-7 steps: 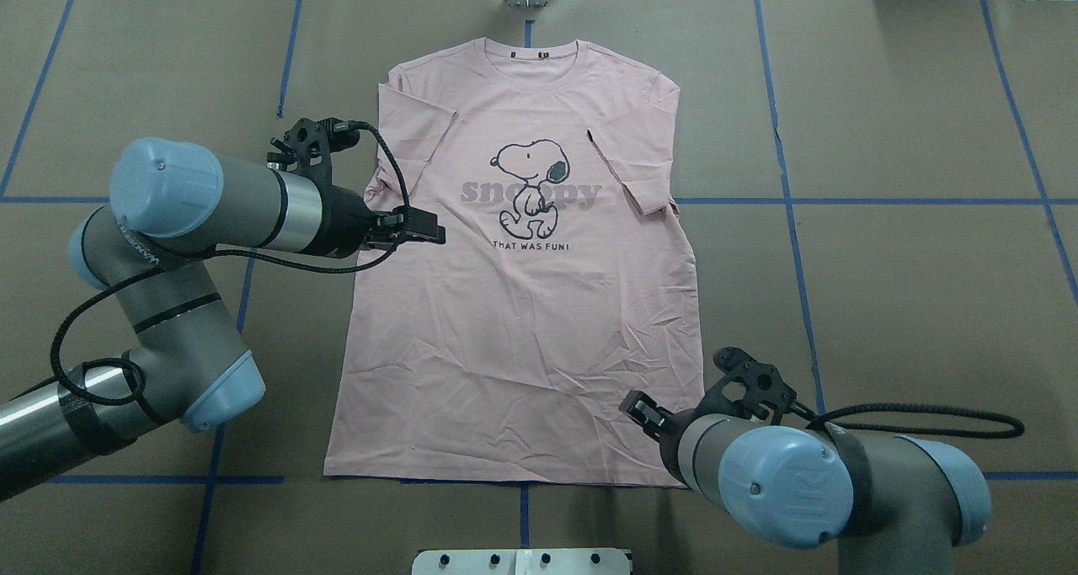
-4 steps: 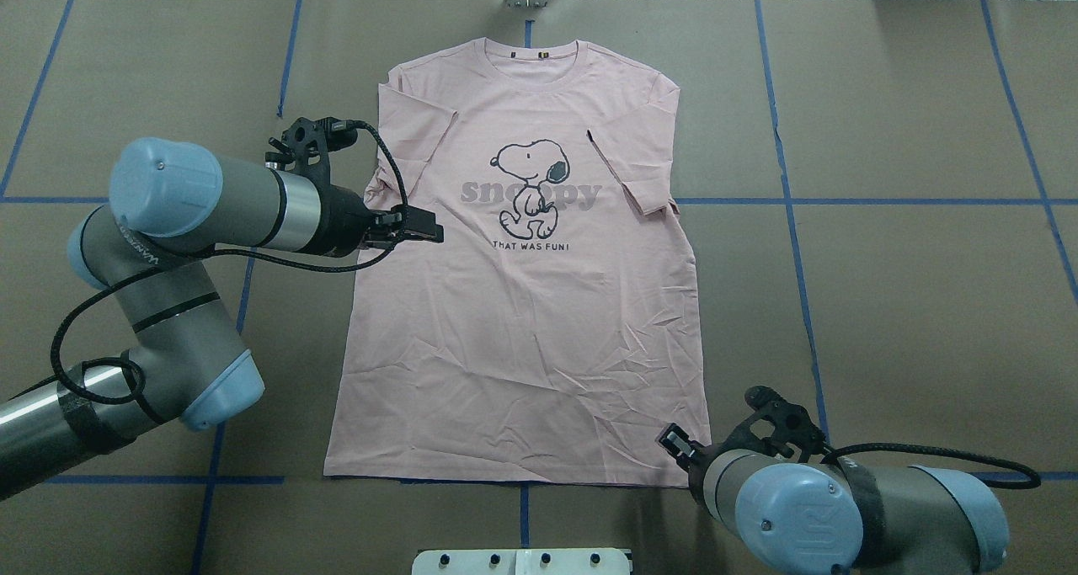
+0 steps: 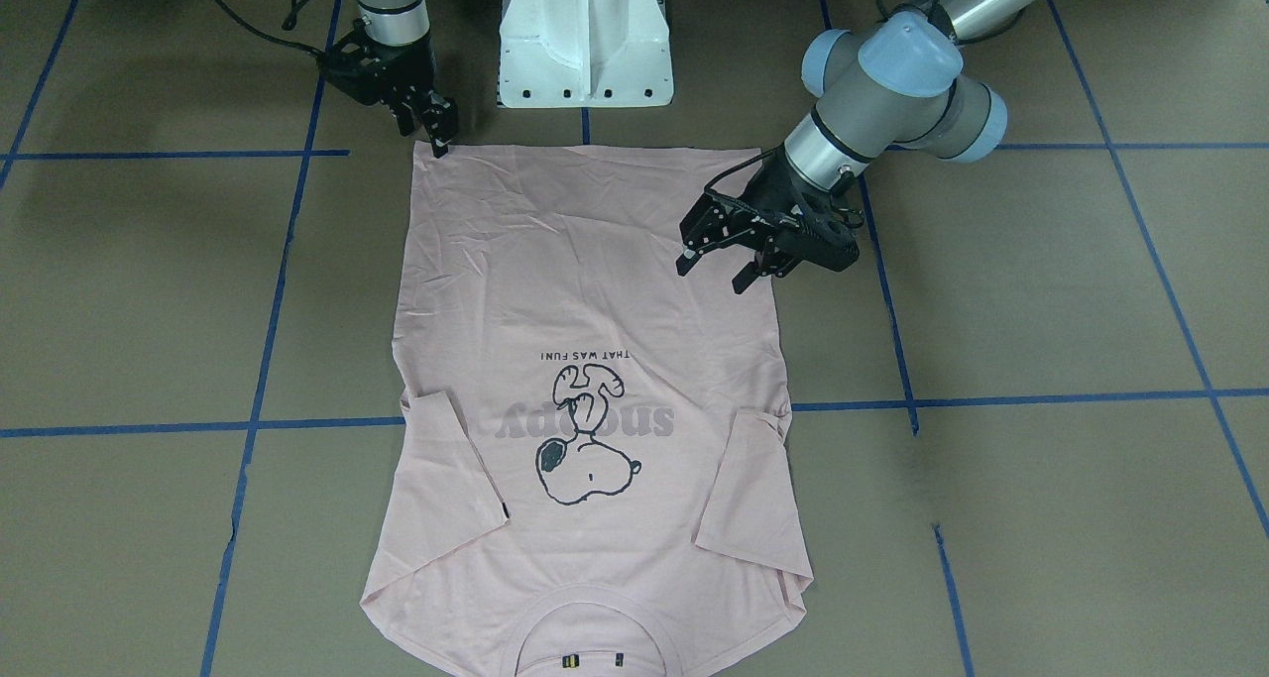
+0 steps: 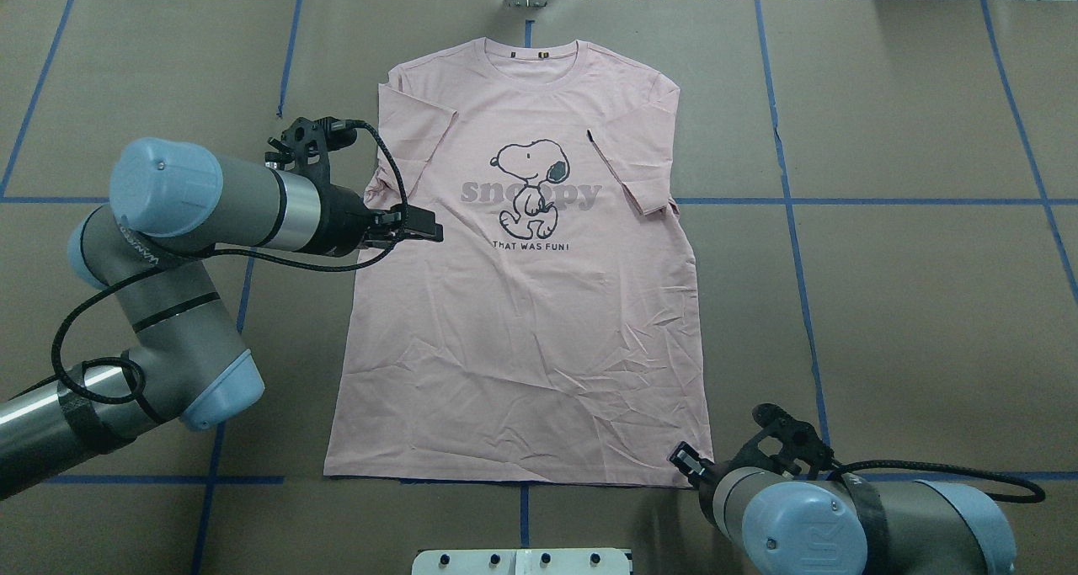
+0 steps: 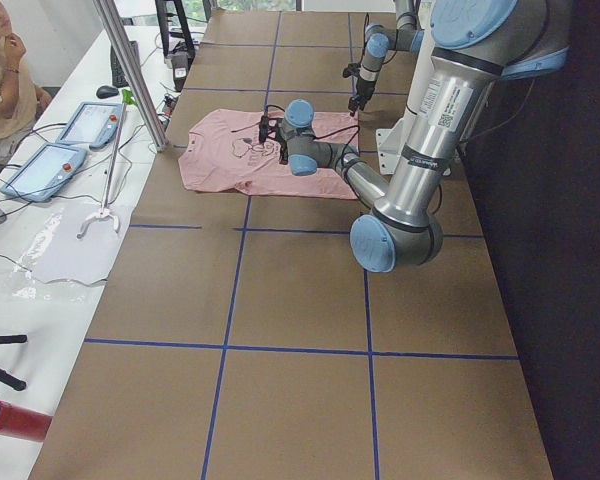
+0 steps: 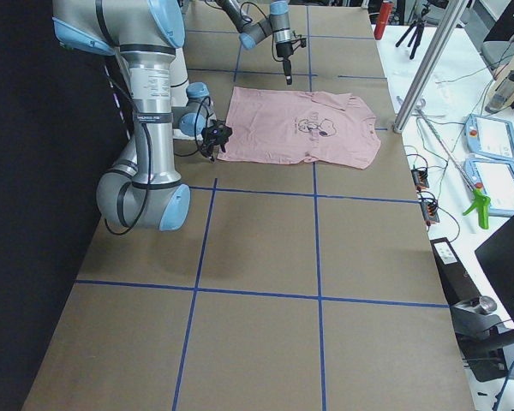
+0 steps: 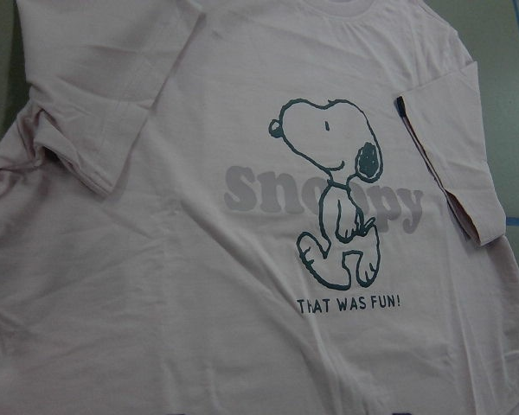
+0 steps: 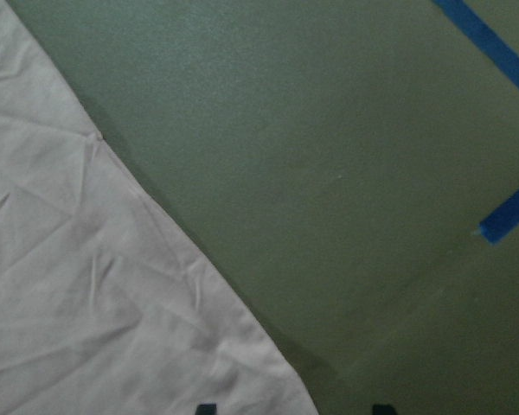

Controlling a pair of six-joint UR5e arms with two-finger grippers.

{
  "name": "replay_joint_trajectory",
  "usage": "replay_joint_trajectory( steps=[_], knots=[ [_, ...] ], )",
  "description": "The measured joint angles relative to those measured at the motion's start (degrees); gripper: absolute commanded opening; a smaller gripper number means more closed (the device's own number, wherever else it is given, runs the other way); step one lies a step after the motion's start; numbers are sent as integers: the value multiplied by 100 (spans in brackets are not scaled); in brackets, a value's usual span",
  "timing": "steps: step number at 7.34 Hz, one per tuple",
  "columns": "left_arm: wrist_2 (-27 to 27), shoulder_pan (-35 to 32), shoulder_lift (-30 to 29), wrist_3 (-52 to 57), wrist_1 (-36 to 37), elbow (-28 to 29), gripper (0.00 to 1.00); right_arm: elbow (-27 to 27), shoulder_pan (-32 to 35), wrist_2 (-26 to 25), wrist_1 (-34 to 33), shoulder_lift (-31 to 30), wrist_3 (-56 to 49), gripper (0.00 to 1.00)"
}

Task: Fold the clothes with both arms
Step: 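Move the left gripper down to the other hem corner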

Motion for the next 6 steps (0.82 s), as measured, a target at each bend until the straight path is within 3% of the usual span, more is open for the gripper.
replay_joint_trajectory(
  steps=[2, 3, 6],
  knots=[
    [14, 1, 5, -1, 0, -2, 84, -7, -16, 2, -4, -11, 0, 12],
    [15, 1, 6, -2, 0, -1, 84, -10, -23, 2, -2, -14, 0, 0],
    [314, 27, 62, -363, 122, -110, 84, 47, -23, 3, 1, 5, 0, 0]
  ],
)
